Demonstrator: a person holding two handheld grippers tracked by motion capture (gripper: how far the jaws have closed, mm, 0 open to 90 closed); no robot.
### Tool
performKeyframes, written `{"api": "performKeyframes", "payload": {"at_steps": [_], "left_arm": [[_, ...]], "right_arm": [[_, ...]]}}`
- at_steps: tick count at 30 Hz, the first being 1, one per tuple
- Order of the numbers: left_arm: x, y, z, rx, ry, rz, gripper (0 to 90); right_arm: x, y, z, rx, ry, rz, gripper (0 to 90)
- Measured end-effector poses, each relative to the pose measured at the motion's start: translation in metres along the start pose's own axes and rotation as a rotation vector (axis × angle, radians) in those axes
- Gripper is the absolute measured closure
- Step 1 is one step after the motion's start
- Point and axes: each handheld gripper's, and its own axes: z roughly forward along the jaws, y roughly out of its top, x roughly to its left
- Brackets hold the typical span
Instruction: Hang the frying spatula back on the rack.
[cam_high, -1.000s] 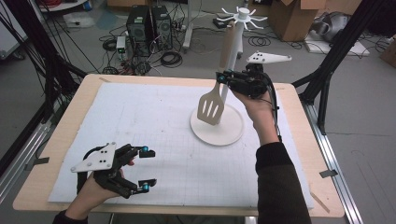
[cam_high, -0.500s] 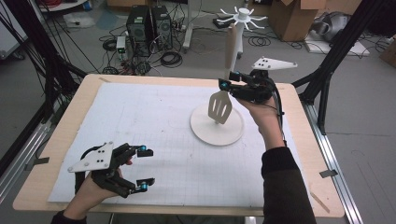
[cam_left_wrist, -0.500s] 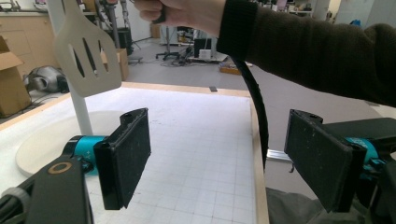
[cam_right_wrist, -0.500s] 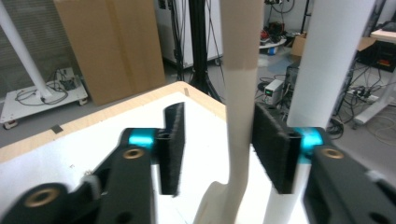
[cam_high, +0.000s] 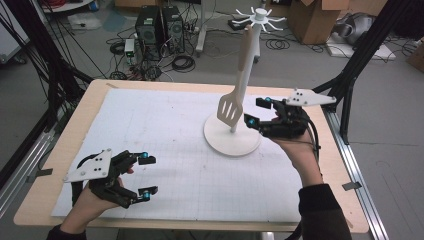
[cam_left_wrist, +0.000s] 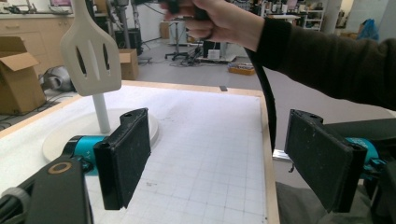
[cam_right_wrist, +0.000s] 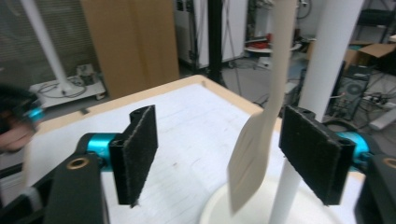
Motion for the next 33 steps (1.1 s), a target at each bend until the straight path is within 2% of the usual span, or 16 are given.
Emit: {"api": "performKeyframes", "payload": {"at_steps": [1, 2, 4, 5, 6, 8, 9, 14, 15, 16, 17, 20, 21, 22, 24, 33], "left_arm": [[0.000, 0.000, -0.001, 0.000, 0.004, -0.002, 22.8], [0.001, -0.001, -0.002, 0.001, 0.008, -0.002, 22.7], [0.001, -0.001, -0.004, -0.004, 0.014, -0.005, 22.7], [0.002, -0.001, -0.005, -0.002, 0.015, 0.000, 22.6], [0.002, -0.001, -0.006, -0.006, 0.015, 0.000, 22.6], [0.004, -0.002, -0.007, -0.008, 0.022, -0.004, 22.4], [0.005, -0.003, -0.008, -0.007, 0.023, -0.006, 22.4], [0.010, -0.011, -0.013, -0.006, 0.044, -0.007, 22.1], [0.012, -0.013, -0.015, -0.005, 0.048, -0.005, 22.1], [0.013, -0.015, -0.017, -0.006, 0.049, -0.011, 22.1], [0.014, -0.017, -0.018, -0.004, 0.055, -0.010, 22.0], [0.019, -0.023, -0.024, 0.003, 0.084, -0.014, 22.0], [0.021, -0.027, -0.029, 0.000, 0.104, -0.019, 21.9], [0.021, -0.027, -0.029, 0.000, 0.104, -0.019, 21.9], [0.024, -0.033, -0.034, 0.000, 0.124, -0.031, 21.9], [0.032, -0.047, -0.043, 0.021, 0.162, -0.067, 21.7]], "right_arm": [[0.000, 0.000, 0.000, 0.000, 0.000, 0.000, 25.2], [0.005, -0.011, -0.007, -0.009, 0.000, -0.003, 21.5], [0.006, -0.017, -0.010, -0.007, 0.007, -0.001, 21.5], [0.009, -0.029, -0.016, -0.022, 0.016, -0.013, 21.4], [0.009, -0.029, -0.016, -0.022, 0.016, -0.013, 21.4], [0.014, -0.046, -0.026, -0.017, 0.035, -0.007, 19.4], [0.014, -0.046, -0.026, -0.017, 0.035, -0.007, 19.4], [0.026, -0.075, -0.038, -0.027, 0.068, -0.020, 15.4], [0.030, -0.086, -0.041, -0.023, 0.064, -0.039, 15.2], [0.030, -0.086, -0.041, -0.023, 0.064, -0.039, 15.2], [0.033, -0.097, -0.045, -0.028, 0.067, -0.035, 14.7], [0.034, -0.109, -0.047, -0.033, 0.073, -0.019, 14.2], [0.033, -0.121, -0.048, -0.025, 0.078, -0.008, 14.2], [0.033, -0.121, -0.048, -0.025, 0.078, -0.008, 14.2], [0.030, -0.135, -0.049, -0.018, 0.058, 0.011, 14.2], [0.024, -0.144, -0.049, -0.001, 0.033, 0.023, 14.2]]}}
